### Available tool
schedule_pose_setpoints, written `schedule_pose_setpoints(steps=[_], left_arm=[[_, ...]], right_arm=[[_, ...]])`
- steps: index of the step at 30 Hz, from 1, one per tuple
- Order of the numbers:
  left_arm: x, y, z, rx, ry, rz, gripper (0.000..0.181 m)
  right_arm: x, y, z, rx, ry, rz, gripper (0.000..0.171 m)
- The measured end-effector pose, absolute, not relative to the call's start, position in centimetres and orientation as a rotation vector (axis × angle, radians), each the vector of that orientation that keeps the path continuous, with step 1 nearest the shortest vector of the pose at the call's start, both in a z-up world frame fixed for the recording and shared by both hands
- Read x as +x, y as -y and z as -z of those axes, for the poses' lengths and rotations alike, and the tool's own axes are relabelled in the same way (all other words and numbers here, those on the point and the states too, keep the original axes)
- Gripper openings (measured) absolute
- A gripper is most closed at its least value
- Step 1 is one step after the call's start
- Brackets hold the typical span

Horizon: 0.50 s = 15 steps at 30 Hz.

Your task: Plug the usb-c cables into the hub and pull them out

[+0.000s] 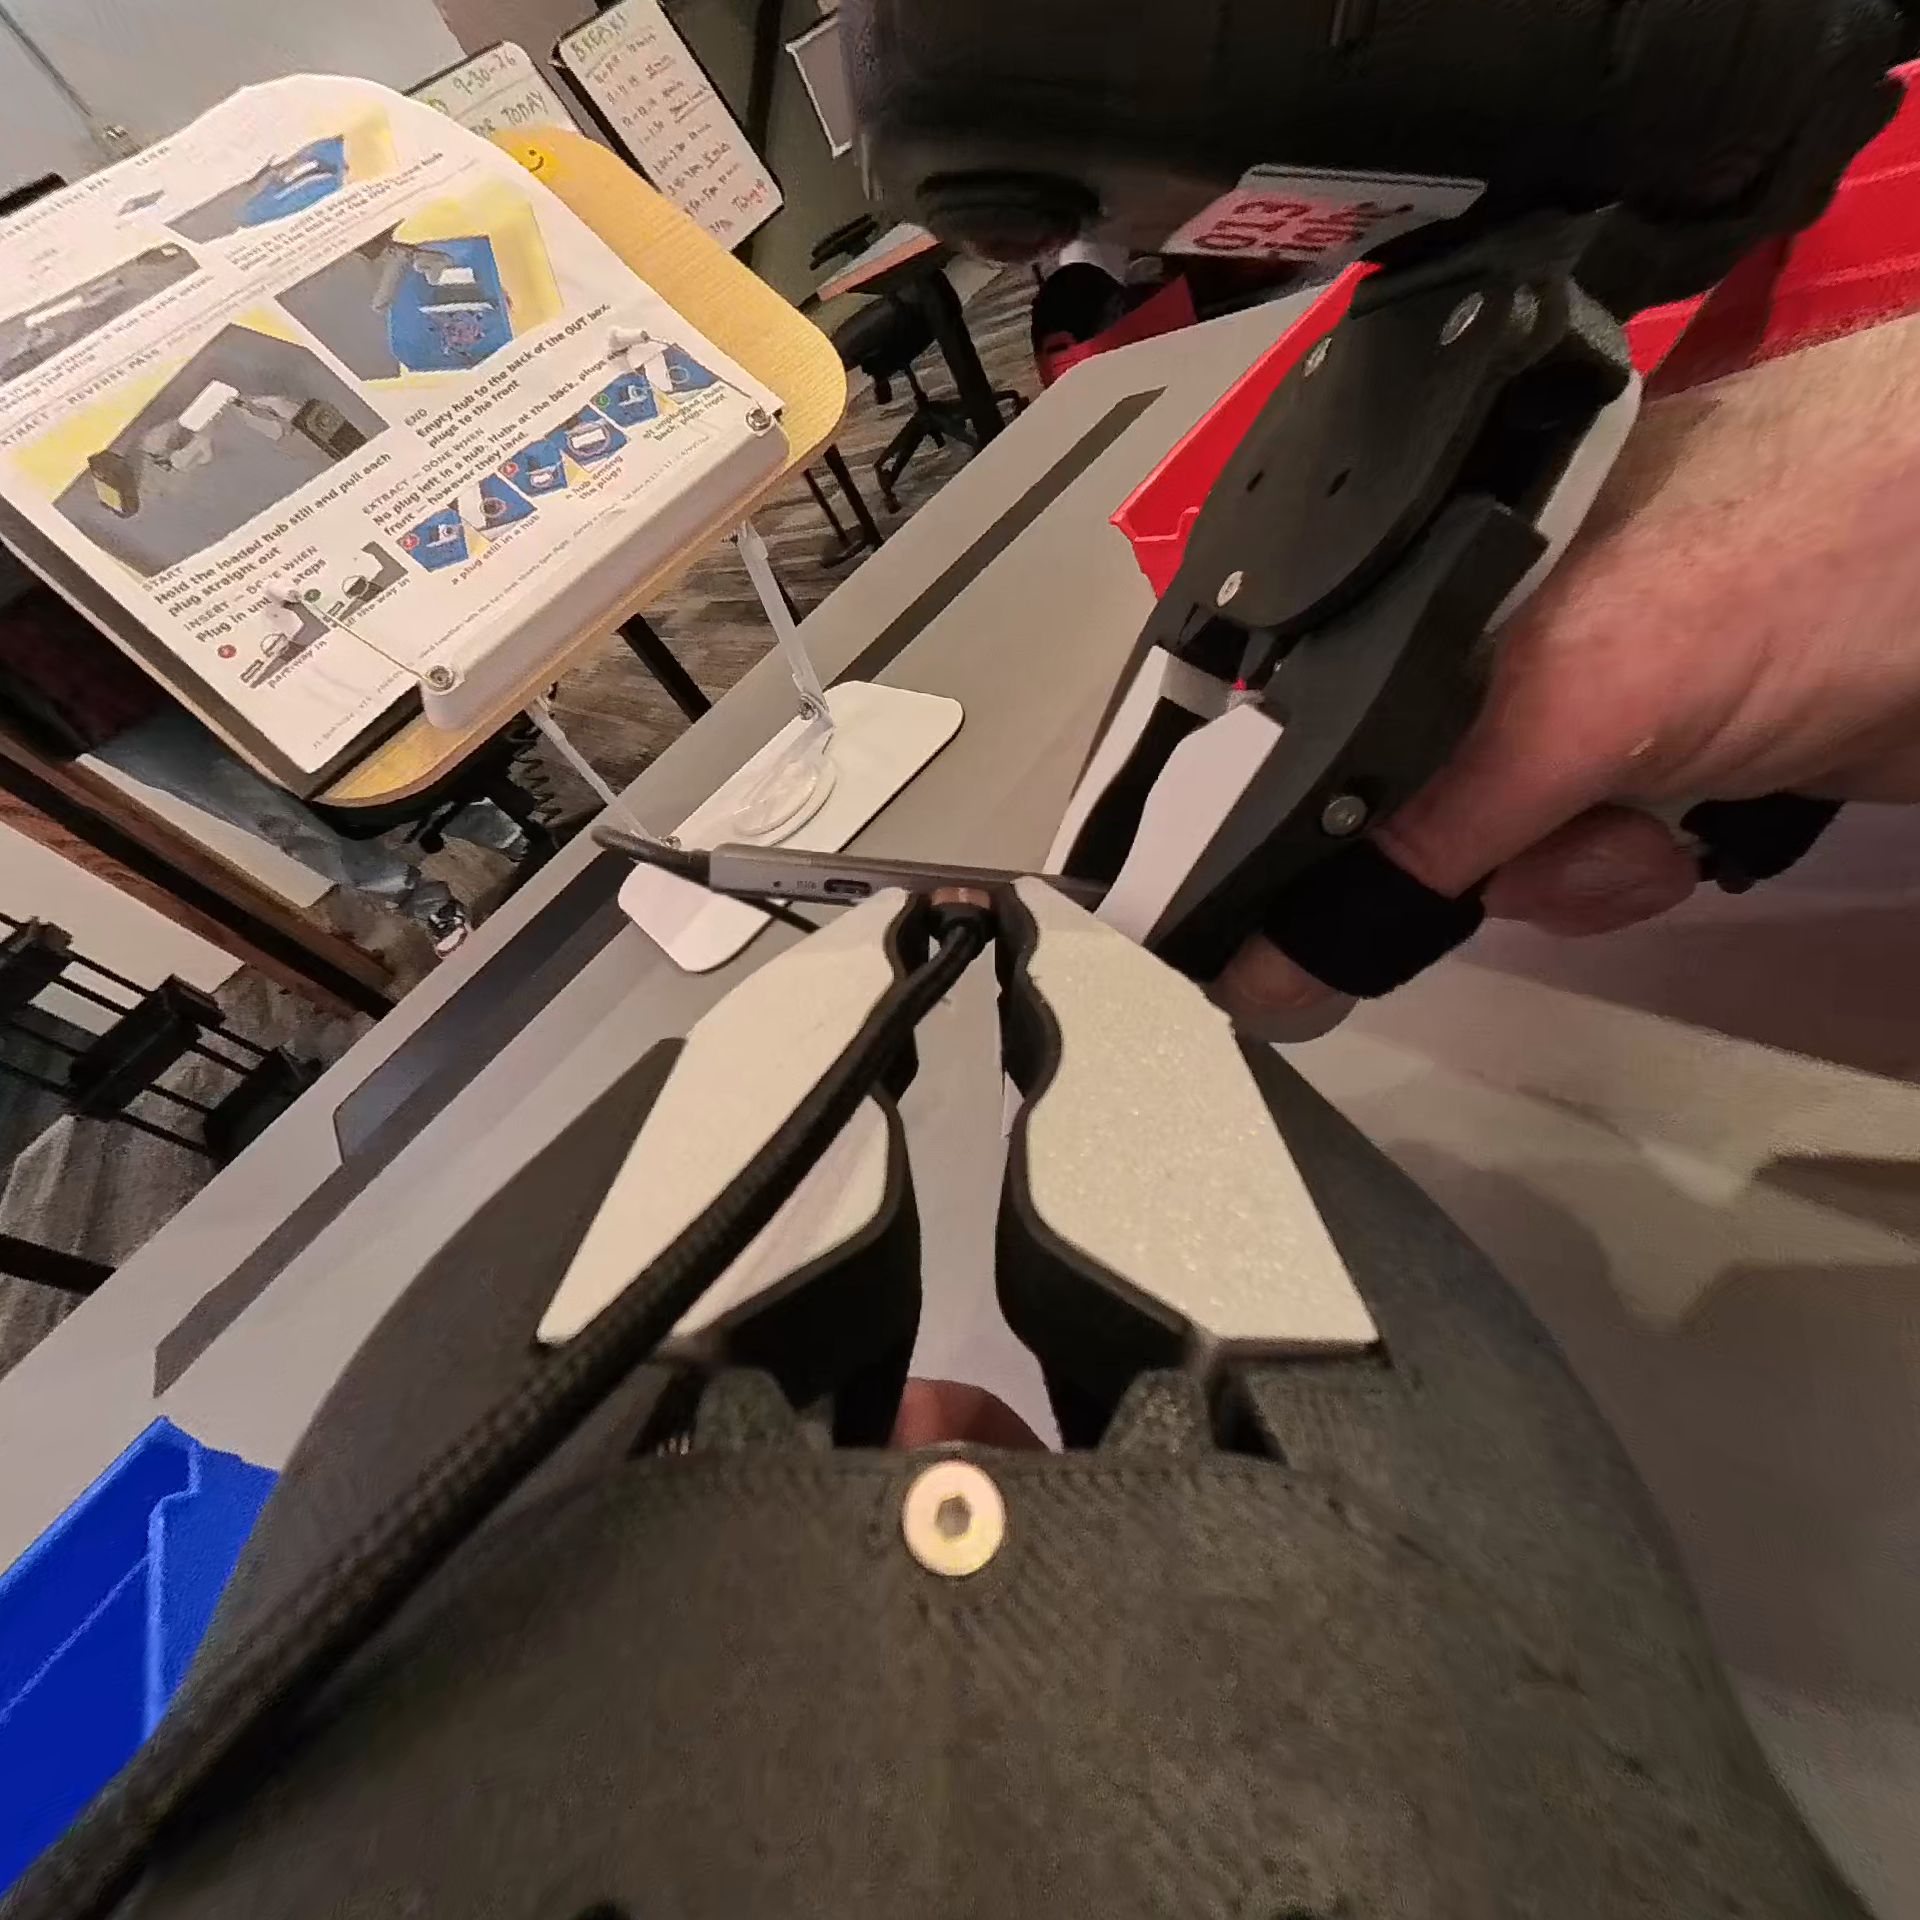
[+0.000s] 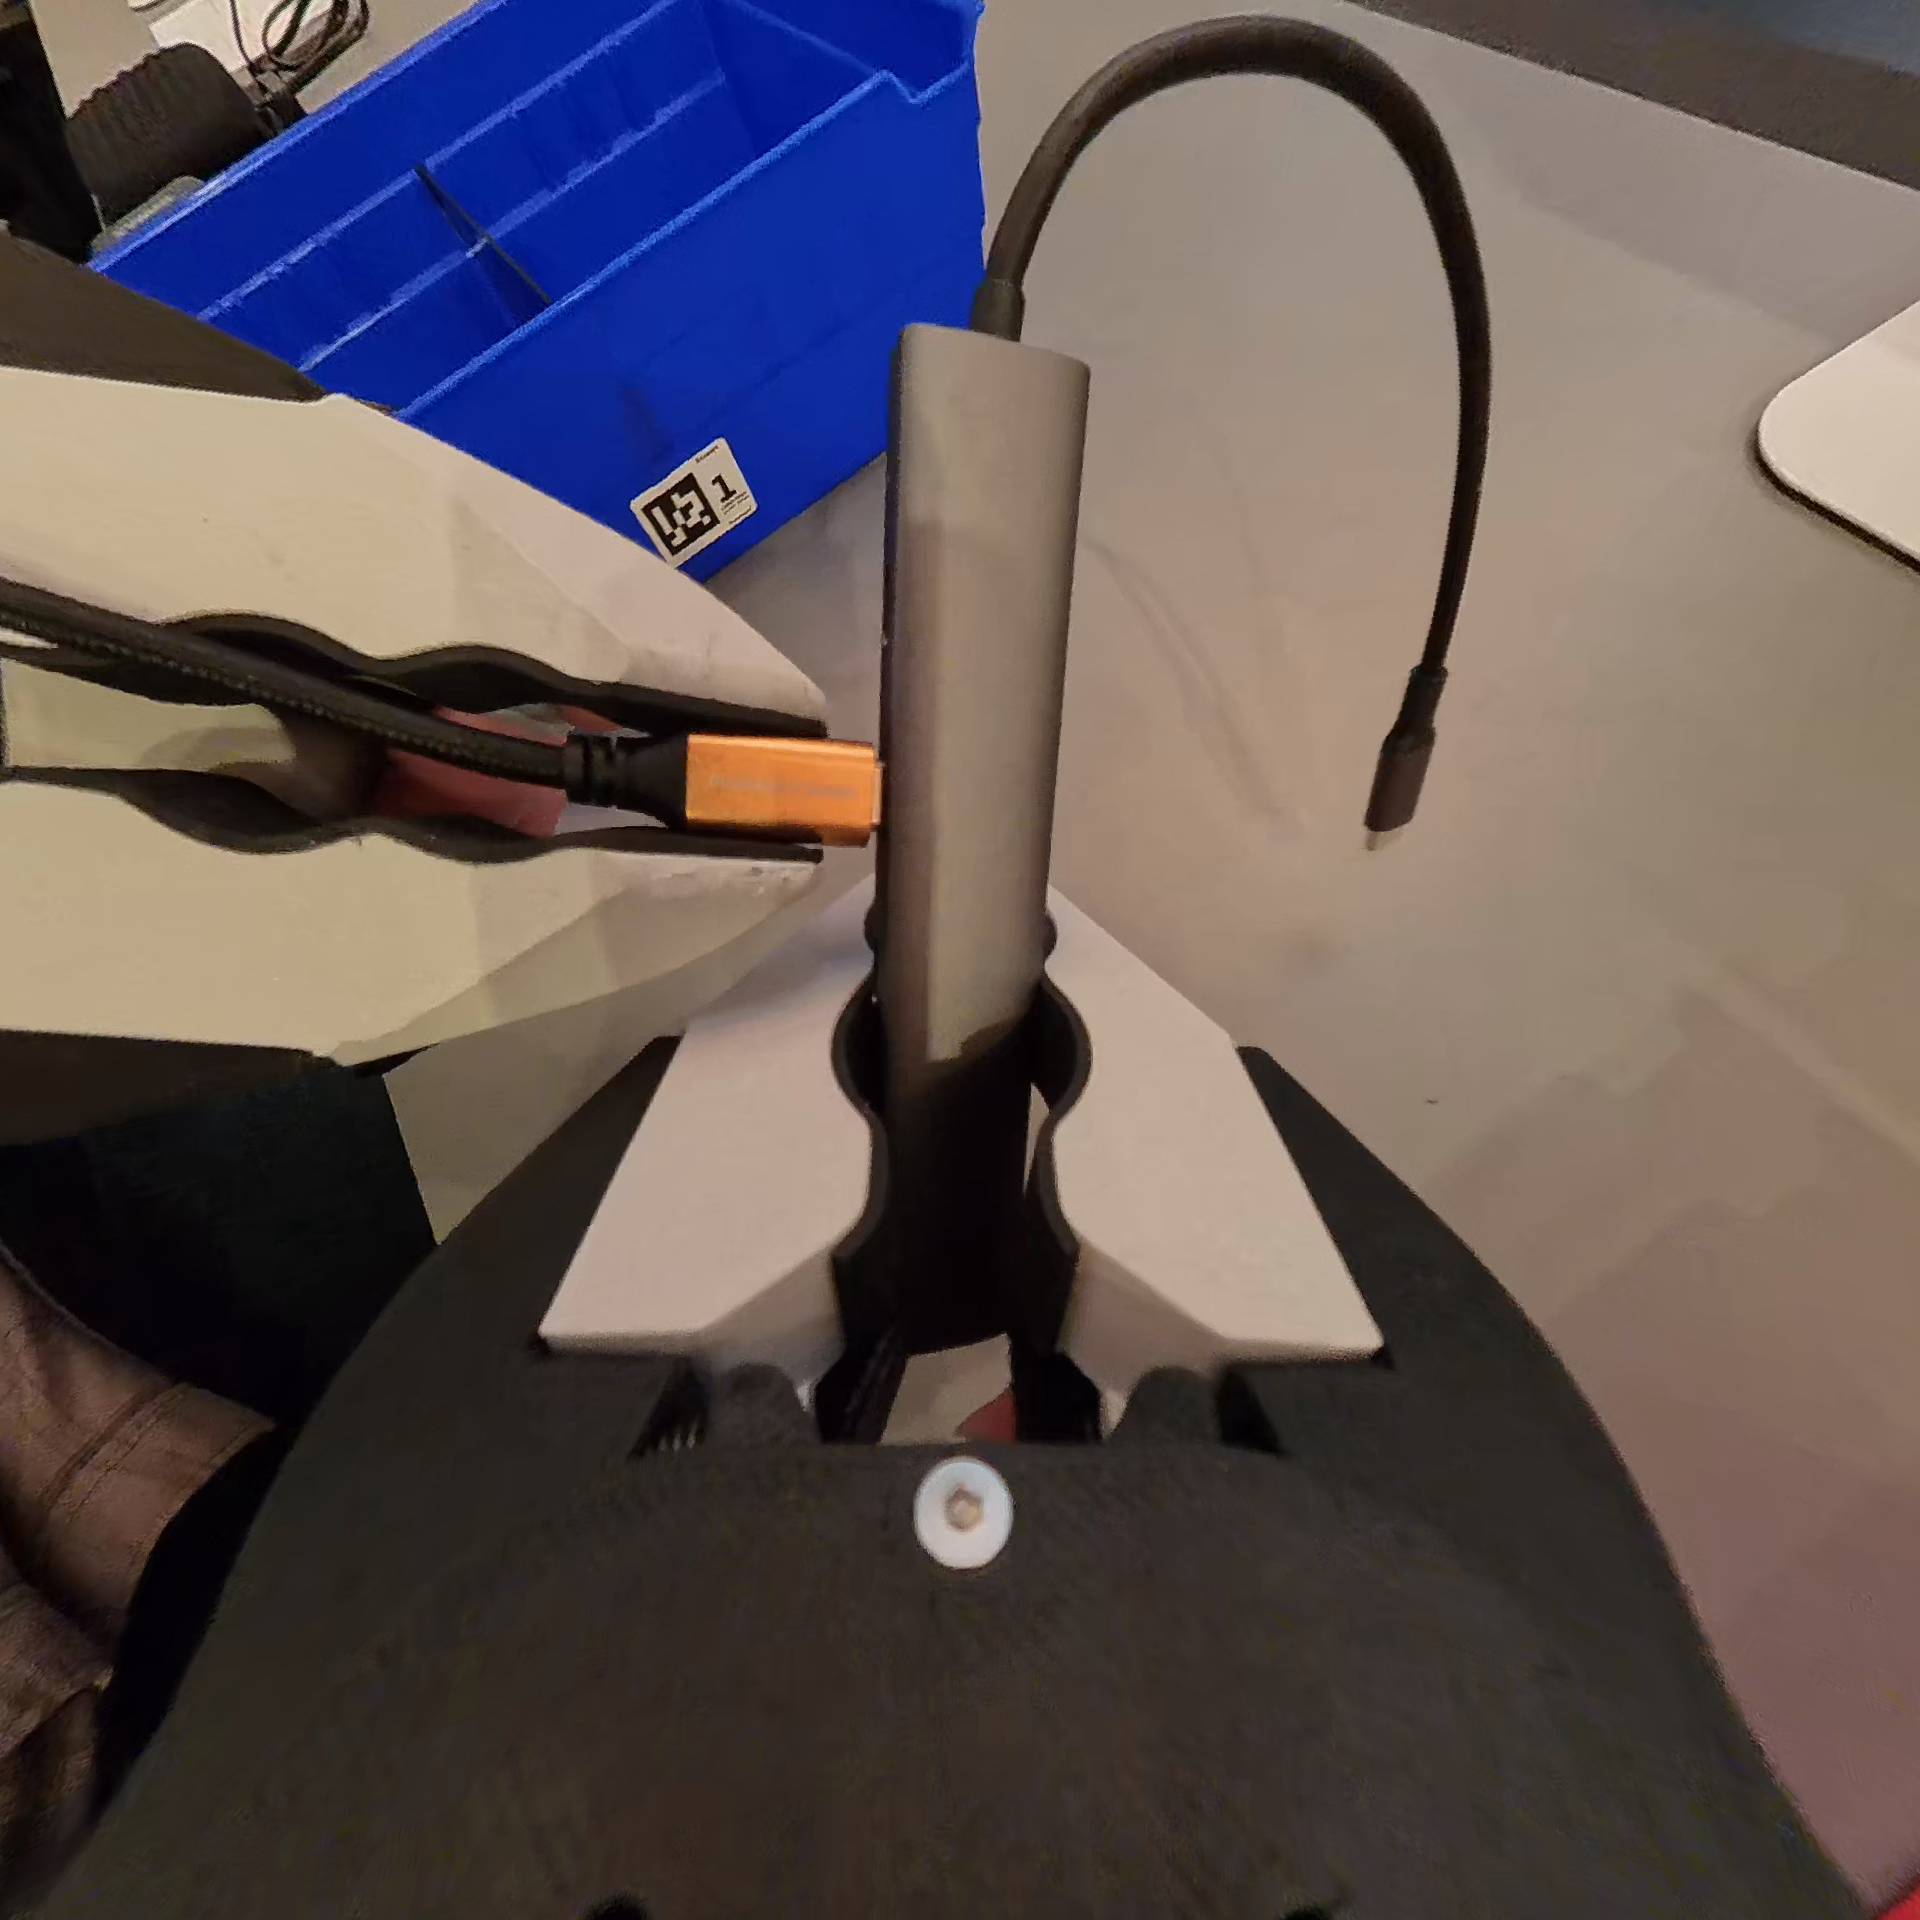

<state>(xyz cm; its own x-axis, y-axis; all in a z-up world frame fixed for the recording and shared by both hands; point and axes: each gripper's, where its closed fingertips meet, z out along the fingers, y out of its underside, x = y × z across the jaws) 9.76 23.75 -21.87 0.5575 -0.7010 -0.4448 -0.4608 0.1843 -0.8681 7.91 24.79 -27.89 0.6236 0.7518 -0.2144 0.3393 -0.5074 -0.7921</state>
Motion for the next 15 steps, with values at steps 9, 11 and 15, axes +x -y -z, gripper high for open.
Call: schedule_pose_setpoints(steps=[9, 11, 15], left_arm=[[9.42, -24.03, 21.70, -1.454, -1.024, 0.138, 0.012], [9.37, -24.06, 21.65, -1.461, -1.014, 0.141, 0.012], [9.30, -23.99, 21.24, -1.438, -1.018, 0.130, 0.012]], right_arm=[[7.33, -25.06, 27.67, -2.123, 0.767, -0.763, 0.015], [7.30, -25.16, 27.50, -2.118, 0.754, -0.757, 0.014], [7.25, -25.11, 27.08, -2.105, 0.762, -0.760, 0.014]])
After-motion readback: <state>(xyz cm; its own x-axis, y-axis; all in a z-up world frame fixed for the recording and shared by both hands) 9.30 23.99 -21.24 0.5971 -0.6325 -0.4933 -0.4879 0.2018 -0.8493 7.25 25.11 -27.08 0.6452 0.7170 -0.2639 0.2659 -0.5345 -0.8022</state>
